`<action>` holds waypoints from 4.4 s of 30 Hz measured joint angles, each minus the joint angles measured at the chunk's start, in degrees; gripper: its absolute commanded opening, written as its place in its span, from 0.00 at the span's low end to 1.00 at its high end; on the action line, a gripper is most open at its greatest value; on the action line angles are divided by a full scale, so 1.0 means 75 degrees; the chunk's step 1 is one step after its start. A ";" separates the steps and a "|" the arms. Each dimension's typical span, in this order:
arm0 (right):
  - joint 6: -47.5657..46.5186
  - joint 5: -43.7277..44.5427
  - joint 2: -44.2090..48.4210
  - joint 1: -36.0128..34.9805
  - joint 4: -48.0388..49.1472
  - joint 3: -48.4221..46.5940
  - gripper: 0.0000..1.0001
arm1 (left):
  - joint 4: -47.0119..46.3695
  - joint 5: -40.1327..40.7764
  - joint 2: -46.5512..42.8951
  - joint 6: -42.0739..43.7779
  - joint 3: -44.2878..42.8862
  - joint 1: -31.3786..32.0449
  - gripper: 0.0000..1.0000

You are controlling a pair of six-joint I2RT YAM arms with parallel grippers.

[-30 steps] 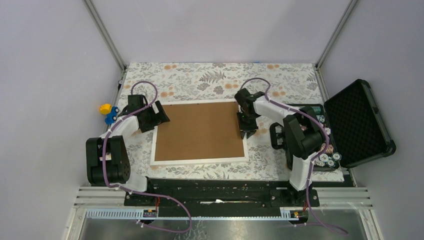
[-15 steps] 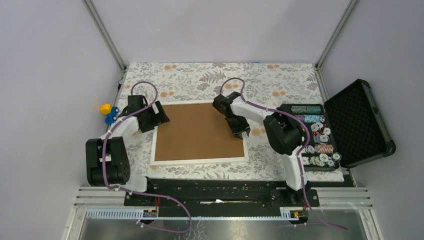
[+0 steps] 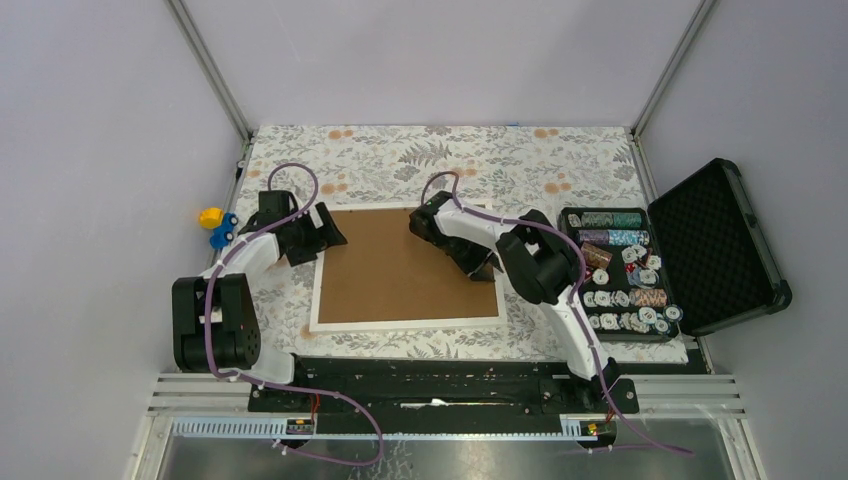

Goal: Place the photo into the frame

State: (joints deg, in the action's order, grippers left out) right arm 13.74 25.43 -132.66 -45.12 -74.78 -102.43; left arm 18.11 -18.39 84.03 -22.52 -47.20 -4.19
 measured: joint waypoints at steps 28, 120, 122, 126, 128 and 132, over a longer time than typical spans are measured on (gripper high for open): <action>0.0799 -0.4864 0.5829 0.3270 0.5619 0.5450 0.99 | 0.0603 0.0356 -0.2040 -0.2171 0.1131 -0.0463 0.99; 0.2442 -0.7822 0.3911 0.4768 0.8958 0.5849 0.71 | 0.0801 -0.0650 0.0691 -0.1043 -0.0586 0.0402 0.99; 0.2407 -0.8040 0.3911 0.5199 0.9020 0.5849 0.60 | 0.1090 -0.0656 0.0784 -0.0866 -0.0953 0.0274 0.99; 0.2419 -0.8344 0.3905 0.5744 0.9180 0.5863 0.47 | 0.1128 -0.0662 0.1102 -0.0624 -0.1577 0.0061 0.99; 0.2436 -0.8542 0.3882 0.5741 0.9343 0.5904 0.47 | 0.1014 -0.0726 0.1256 -0.0635 -0.1597 0.0041 0.99; 0.2433 -0.8734 0.3800 0.5668 0.9509 0.6100 0.47 | 0.0755 -0.1177 0.1722 -0.0799 -0.1588 0.0044 0.99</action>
State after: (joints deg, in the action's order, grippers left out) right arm 31.99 -40.07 -104.16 -2.61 -3.46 -56.69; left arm 23.77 -27.22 96.95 -28.51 -59.11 -3.86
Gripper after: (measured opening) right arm 0.472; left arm 0.987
